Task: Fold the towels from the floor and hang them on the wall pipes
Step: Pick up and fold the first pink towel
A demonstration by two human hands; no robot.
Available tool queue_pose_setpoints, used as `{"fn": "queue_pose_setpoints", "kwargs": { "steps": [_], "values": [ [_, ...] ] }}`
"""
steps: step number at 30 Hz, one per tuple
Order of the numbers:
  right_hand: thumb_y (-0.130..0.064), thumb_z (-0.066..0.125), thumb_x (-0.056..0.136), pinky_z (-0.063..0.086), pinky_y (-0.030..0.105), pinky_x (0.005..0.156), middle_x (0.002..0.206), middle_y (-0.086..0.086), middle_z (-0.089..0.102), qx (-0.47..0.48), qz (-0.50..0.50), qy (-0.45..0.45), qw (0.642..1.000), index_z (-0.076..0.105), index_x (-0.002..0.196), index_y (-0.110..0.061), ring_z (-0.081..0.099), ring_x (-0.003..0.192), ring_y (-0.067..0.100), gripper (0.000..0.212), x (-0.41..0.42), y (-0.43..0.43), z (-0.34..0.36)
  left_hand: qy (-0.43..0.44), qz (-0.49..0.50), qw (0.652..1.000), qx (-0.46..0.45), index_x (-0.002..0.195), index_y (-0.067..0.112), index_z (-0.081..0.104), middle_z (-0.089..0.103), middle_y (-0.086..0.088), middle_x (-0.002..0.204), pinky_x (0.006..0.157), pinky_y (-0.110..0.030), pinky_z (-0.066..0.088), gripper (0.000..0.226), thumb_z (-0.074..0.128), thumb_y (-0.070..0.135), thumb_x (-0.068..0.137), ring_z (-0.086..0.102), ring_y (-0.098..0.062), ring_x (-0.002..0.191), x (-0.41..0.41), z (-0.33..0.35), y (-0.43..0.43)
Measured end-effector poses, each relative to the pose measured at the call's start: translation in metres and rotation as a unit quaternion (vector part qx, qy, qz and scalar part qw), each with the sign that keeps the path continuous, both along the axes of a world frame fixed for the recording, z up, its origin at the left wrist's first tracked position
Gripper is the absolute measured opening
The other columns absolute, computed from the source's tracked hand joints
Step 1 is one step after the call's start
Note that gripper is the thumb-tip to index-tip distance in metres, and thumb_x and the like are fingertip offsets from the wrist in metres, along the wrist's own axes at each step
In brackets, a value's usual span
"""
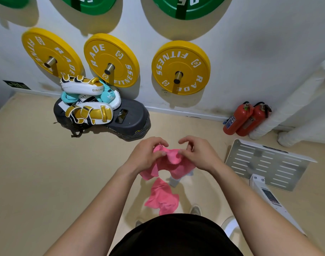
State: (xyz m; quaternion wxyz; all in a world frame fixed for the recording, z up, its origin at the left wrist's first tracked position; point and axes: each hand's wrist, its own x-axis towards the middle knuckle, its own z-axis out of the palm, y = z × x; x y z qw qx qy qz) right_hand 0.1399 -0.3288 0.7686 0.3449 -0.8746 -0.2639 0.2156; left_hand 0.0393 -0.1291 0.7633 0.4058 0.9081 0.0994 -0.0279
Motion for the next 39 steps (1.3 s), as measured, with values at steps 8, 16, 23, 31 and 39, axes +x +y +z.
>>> {"fn": "queue_pose_setpoints", "kwargs": {
  "steps": [8,16,23,31,39],
  "values": [
    [-0.032,0.07,0.086,0.046,0.034,0.066,0.066,0.001,0.06,0.004,0.08,0.051,0.996,0.074,0.1,-0.033,0.055,0.063,0.013,0.015,-0.003,0.02,-0.006,-0.008,0.027,0.997,-0.071,0.111,0.031,0.061,0.066,0.017,0.081,0.059,-0.013,0.039,0.045,0.081,0.015,0.075,0.051,-0.006,0.057,-0.005,0.008,-0.017],
    [-0.026,0.066,0.091,0.04,0.029,0.061,0.064,-0.003,0.058,-0.001,0.041,0.056,0.998,0.067,0.08,-0.028,0.049,0.06,0.009,0.011,0.013,0.009,-0.006,0.013,0.096,0.992,-0.081,0.093,0.028,0.073,0.07,0.01,0.081,0.068,-0.019,0.042,0.019,0.08,0.018,0.079,0.058,0.001,0.071,-0.013,-0.005,0.001],
    [-0.023,0.068,0.089,0.041,0.025,0.058,0.064,-0.003,0.06,0.013,-0.025,0.056,0.998,0.07,0.082,-0.023,0.05,0.058,0.005,0.007,0.021,0.003,-0.013,0.012,0.188,0.979,-0.081,0.083,0.023,0.073,0.062,0.009,0.067,0.059,-0.018,0.04,0.008,0.077,0.017,0.083,0.048,-0.004,0.058,-0.027,-0.014,0.022],
    [0.001,0.061,0.091,0.058,0.031,0.065,0.074,0.013,0.066,0.116,-0.062,0.226,0.965,0.076,0.088,-0.013,0.063,0.058,0.017,0.02,0.005,0.004,-0.007,-0.05,0.21,0.965,-0.15,0.08,0.027,0.074,0.071,0.014,0.072,0.068,-0.015,0.046,0.006,0.074,0.023,0.085,0.061,0.001,0.07,-0.017,-0.012,-0.01],
    [0.016,0.064,0.082,0.056,0.021,0.081,0.096,0.018,0.075,0.181,-0.018,0.288,0.94,0.07,0.111,0.003,0.071,0.086,0.015,0.032,-0.007,0.006,-0.001,-0.044,0.237,0.942,-0.234,0.082,0.017,0.078,0.074,0.003,0.073,0.072,-0.03,0.055,0.006,0.083,0.016,0.078,0.066,-0.011,0.069,-0.015,-0.01,-0.034]
  ]
}}
